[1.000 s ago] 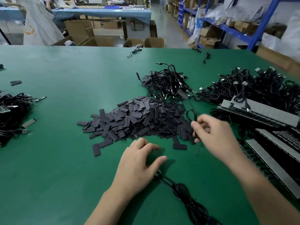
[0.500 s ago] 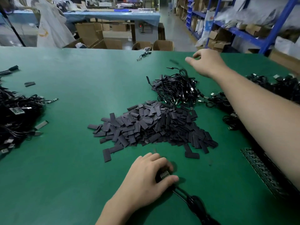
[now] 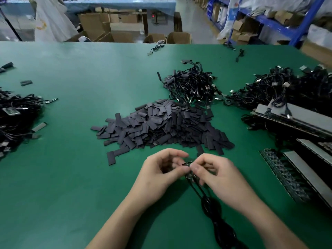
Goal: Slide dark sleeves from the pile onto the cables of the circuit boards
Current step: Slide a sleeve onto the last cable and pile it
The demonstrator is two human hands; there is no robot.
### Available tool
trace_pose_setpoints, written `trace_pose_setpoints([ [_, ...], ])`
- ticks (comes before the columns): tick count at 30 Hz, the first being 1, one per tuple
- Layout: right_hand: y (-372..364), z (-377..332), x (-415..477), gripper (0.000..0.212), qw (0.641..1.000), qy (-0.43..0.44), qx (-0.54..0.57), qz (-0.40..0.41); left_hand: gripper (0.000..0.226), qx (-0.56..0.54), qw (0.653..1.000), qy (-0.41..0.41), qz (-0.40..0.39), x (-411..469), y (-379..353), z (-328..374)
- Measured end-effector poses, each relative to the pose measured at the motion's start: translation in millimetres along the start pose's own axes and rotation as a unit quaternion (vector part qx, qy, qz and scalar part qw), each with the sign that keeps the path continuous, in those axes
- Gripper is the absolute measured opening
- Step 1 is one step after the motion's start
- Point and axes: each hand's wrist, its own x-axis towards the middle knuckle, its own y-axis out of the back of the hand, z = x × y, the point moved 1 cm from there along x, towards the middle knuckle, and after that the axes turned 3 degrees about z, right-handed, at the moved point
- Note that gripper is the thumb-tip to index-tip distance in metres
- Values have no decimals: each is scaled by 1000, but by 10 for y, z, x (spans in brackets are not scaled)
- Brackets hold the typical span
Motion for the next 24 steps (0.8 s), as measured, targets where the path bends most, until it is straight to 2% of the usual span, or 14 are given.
trace_pose_setpoints([
  [2,-33,22,-2,33,999,-5,34,-12,21,-22,1000,3,10,-4,-7,3],
  [7,-99,71,-51,13,994,5,108,-14,16,-34,999,33,-4,-13,7,14],
  [12,-122,80,-57,17,989,4,148,-23,18,-30,997,67,-16,-8,29,16],
  [18,-120,50,-51,11,979,-8,198,-41,10,-88,990,98,-47,12,43,28],
  [21,-129,28,-48,12,975,-4,222,-33,11,-133,984,103,-63,5,36,3],
  [24,-142,30,-44,14,974,-9,228,-14,16,-133,986,90,-55,3,32,6],
])
